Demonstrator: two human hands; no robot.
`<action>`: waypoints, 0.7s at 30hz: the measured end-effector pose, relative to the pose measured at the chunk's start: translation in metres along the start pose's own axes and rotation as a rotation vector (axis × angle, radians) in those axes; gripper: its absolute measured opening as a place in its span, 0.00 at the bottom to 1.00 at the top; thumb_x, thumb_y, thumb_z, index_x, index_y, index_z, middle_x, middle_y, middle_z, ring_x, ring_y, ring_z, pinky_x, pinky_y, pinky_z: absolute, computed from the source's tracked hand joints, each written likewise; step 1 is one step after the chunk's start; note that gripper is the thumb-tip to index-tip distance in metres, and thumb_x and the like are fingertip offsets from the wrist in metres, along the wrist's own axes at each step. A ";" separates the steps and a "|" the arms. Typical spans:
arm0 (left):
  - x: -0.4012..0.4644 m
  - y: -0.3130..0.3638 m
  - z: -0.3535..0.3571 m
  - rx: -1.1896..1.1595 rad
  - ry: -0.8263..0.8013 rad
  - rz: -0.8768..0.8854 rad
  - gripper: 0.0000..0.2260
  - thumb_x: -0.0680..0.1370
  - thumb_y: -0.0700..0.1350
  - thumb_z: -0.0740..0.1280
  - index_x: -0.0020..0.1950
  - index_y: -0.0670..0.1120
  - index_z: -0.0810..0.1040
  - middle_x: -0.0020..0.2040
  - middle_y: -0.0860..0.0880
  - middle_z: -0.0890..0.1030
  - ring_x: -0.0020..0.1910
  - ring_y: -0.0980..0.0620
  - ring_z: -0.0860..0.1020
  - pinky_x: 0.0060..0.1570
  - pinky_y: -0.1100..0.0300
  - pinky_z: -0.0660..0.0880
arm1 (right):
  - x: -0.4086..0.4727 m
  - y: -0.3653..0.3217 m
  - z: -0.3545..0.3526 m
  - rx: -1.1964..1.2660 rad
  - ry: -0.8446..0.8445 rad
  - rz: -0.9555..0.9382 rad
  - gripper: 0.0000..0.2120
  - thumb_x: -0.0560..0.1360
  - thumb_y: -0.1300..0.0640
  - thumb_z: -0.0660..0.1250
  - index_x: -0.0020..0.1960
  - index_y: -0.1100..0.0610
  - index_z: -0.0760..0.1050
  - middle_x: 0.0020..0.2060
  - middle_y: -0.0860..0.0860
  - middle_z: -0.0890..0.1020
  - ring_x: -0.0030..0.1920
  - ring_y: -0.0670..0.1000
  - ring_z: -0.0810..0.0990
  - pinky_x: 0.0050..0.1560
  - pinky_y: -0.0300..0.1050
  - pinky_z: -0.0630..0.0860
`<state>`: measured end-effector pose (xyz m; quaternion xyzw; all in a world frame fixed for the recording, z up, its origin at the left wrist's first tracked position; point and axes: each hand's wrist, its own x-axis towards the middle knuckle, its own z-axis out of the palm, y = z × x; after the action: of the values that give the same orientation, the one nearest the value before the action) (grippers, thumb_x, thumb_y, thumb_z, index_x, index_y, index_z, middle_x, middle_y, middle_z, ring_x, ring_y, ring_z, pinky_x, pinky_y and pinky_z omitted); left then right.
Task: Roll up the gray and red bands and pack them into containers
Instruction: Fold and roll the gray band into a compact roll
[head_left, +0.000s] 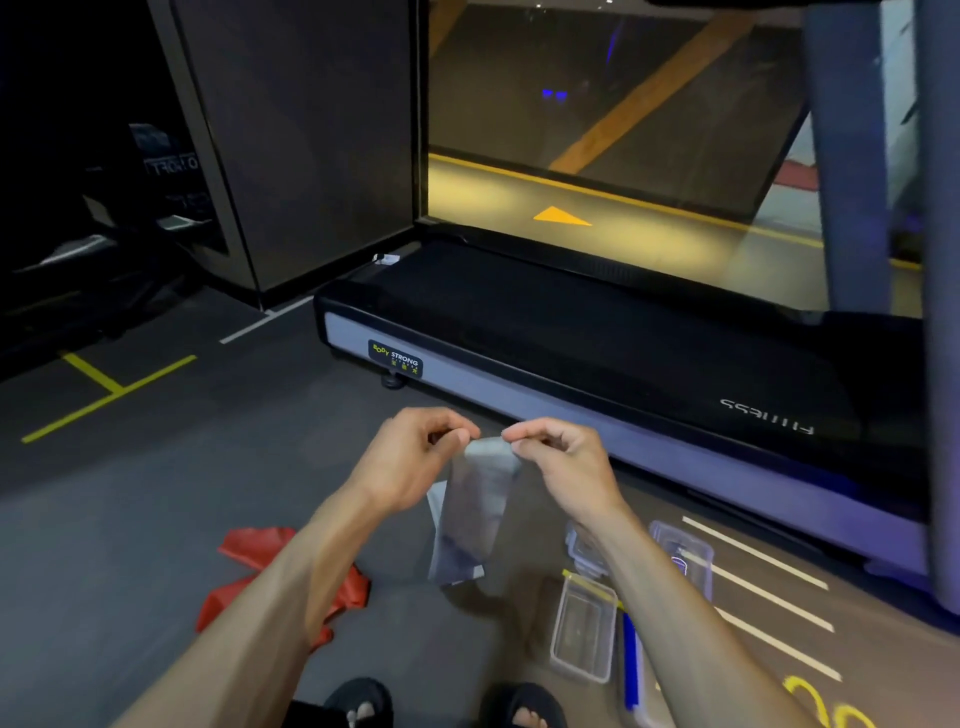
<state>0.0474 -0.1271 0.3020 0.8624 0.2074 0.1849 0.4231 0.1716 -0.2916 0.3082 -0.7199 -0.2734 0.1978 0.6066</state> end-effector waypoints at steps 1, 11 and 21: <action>-0.002 0.001 0.000 0.012 -0.012 -0.001 0.05 0.81 0.49 0.69 0.51 0.58 0.85 0.46 0.62 0.85 0.48 0.64 0.82 0.52 0.63 0.77 | 0.000 0.001 0.001 -0.001 -0.002 0.008 0.11 0.76 0.69 0.70 0.45 0.56 0.87 0.42 0.45 0.88 0.43 0.38 0.83 0.45 0.28 0.74; -0.008 0.005 -0.006 0.213 0.074 0.116 0.05 0.77 0.49 0.75 0.53 0.56 0.85 0.45 0.60 0.84 0.48 0.59 0.79 0.51 0.69 0.72 | 0.008 0.000 0.005 -0.044 -0.068 0.018 0.14 0.77 0.67 0.69 0.44 0.50 0.86 0.43 0.42 0.88 0.46 0.39 0.83 0.48 0.31 0.74; -0.014 -0.008 -0.013 0.294 0.099 0.196 0.04 0.77 0.50 0.74 0.49 0.60 0.84 0.42 0.60 0.81 0.47 0.55 0.74 0.47 0.59 0.71 | 0.006 0.005 0.014 -0.229 -0.121 -0.075 0.07 0.73 0.58 0.78 0.46 0.47 0.85 0.43 0.40 0.87 0.47 0.43 0.83 0.53 0.43 0.79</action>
<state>0.0277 -0.1215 0.3007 0.9209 0.1678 0.2353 0.2615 0.1678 -0.2777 0.3007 -0.7604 -0.3570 0.1853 0.5099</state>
